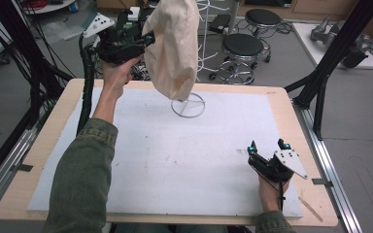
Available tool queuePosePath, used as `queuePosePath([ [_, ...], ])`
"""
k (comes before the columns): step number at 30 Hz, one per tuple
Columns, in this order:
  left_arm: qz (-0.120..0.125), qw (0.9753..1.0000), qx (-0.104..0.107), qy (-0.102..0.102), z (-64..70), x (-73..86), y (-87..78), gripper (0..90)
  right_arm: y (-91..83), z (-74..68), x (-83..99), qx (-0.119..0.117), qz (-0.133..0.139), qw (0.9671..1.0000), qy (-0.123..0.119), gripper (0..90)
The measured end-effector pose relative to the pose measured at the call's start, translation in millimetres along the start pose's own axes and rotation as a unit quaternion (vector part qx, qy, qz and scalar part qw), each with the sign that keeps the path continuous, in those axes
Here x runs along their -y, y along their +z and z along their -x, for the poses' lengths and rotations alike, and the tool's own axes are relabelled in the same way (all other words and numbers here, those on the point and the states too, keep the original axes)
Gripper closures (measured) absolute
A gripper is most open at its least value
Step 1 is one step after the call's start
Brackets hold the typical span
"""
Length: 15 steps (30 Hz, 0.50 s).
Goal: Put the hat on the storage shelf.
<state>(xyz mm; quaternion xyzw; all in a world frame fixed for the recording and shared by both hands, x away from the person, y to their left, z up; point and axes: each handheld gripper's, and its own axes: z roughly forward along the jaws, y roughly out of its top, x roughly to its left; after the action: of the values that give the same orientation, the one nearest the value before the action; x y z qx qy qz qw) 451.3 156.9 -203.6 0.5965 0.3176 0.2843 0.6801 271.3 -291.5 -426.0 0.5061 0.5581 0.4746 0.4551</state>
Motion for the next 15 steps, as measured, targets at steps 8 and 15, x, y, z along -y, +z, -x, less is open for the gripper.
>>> queuePosePath([
  [8, 0.002, 1.0000, -0.005, 0.003, -2.2, 6.8, -16.9, 33.1, 0.1, -1.0, -0.2, -0.001, 0.001, 1.0000, 0.001, 9.3],
  [15, 0.003, 0.9999, -0.012, 0.008, -0.9, 15.4, -38.6, 31.6, 0.3, -1.4, -0.4, -0.001, 0.002, 1.0000, 0.001, 9.3],
])
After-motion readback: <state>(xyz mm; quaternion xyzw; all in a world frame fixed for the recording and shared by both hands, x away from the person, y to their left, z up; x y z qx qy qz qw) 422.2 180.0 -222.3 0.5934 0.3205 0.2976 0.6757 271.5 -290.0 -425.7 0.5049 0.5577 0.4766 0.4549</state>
